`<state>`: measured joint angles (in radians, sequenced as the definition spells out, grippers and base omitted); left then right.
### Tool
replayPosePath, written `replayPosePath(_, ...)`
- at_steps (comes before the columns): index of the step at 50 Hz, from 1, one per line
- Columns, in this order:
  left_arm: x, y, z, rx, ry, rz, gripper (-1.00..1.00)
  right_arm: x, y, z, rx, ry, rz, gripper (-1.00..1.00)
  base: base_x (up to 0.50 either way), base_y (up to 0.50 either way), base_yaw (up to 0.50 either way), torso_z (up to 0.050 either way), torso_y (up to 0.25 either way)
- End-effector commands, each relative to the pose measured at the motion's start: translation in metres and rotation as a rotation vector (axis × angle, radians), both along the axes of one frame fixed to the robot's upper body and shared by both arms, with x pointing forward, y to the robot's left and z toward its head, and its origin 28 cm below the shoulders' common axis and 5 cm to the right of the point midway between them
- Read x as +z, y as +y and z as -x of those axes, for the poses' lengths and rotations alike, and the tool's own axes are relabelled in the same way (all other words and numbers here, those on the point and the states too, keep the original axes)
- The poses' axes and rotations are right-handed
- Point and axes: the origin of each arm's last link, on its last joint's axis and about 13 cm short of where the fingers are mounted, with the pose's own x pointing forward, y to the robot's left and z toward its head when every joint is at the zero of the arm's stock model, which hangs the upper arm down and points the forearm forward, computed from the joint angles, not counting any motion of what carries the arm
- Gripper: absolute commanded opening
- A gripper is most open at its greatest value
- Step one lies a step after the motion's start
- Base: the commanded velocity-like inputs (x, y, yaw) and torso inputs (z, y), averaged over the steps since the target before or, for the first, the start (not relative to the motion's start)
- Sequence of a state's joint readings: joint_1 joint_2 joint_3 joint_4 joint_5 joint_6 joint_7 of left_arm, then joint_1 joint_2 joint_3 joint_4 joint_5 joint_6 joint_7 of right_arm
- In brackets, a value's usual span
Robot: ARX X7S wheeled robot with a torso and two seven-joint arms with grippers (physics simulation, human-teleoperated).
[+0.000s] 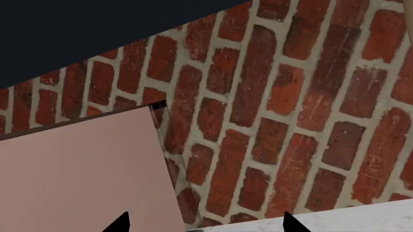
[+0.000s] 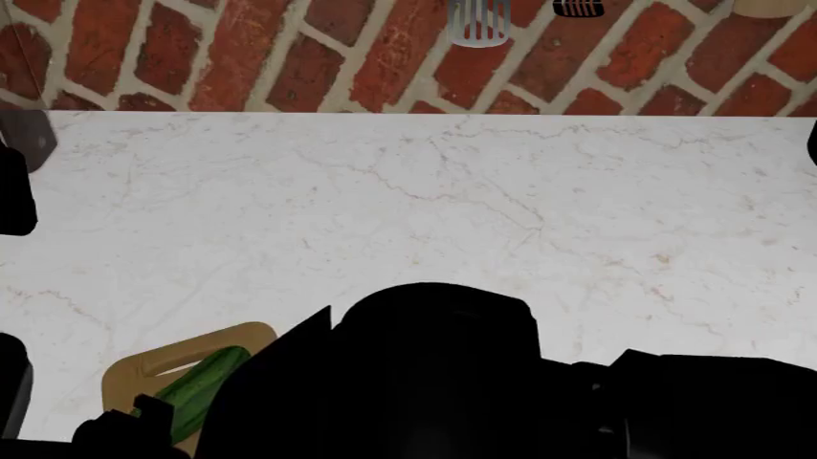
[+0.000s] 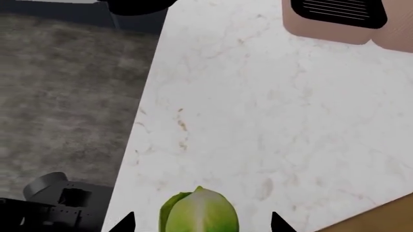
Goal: Clear the non-vegetable object off the cutting board and place the vegetables onto it.
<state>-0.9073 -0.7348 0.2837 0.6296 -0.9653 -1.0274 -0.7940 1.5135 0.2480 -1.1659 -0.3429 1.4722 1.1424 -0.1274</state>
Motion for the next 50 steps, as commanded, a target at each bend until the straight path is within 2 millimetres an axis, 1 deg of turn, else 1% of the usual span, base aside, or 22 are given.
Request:
replayPosePath(1,0.010,0.003,-0.004,0.007,-0.023,0.011,1.00,-0.002,0.007,-0.003,0.038,0.004,-0.017,1.00,0.00,0.00,0.00,0.000,0.000)
replayPosePath(9,0.010,0.003,-0.004,0.008,-0.019,0.011,1.00,-0.003,0.010,-0.002,0.053,0.012,-0.018,1.00,0.00,0.00,0.00,0.000,0.000)
replayPosePath(19,0.010,0.003,-0.003,0.011,-0.017,0.010,1.00,-0.010,0.013,-0.002,0.058,0.030,-0.015,1.00,0.00,0.00,0.00,0.000,0.000)
replayPosePath(26,0.010,0.003,-0.003,0.010,-0.016,0.008,1.00,-0.015,0.012,-0.002,0.055,0.042,-0.014,1.00,0.00,0.00,0.00,0.000,0.000)
replayPosePath(50,0.010,0.003,-0.004,0.005,-0.020,0.007,1.00,-0.021,0.009,-0.003,0.036,0.058,-0.007,1.00,0.00,0.00,0.00,0.000,0.000)
